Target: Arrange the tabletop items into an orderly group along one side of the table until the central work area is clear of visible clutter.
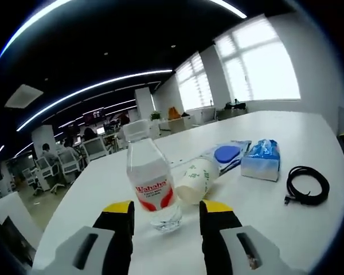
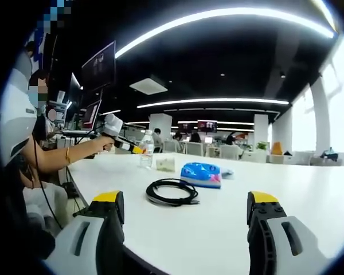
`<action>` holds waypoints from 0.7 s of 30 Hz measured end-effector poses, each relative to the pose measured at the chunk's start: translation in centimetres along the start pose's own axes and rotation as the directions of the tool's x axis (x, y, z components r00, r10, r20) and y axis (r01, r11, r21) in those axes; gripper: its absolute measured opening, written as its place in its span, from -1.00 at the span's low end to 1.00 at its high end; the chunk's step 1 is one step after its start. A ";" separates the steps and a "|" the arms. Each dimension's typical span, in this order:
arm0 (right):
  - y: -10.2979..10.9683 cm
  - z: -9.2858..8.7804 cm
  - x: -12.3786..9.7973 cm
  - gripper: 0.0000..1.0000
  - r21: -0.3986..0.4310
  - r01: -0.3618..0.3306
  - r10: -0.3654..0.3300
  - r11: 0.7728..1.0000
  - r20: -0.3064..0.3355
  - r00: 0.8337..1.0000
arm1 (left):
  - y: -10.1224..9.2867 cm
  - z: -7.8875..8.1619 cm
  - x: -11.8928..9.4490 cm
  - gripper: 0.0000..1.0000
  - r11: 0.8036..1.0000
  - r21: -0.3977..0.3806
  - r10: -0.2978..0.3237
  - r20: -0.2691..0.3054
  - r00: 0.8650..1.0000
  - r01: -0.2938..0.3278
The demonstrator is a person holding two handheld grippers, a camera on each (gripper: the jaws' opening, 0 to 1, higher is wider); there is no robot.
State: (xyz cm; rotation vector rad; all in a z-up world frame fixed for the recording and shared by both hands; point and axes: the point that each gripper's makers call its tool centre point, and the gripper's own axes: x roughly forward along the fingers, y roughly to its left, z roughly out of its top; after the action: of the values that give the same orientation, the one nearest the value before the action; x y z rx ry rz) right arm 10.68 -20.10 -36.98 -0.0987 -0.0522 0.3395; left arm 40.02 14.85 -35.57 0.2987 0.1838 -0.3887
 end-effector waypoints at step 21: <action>0.3 -0.5 0.1 0.79 0.019 -0.001 0.001 1.000 -0.018 1.000 | -2.4 2.0 -1.6 -0.10 0.984 0.168 -0.064 0.015 0.998 0.061</action>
State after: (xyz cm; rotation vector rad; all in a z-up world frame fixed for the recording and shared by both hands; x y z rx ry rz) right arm 10.71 -19.87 -37.49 -0.0830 -0.0311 0.3397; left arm 37.89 12.64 -33.93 0.4549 0.1407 -0.4701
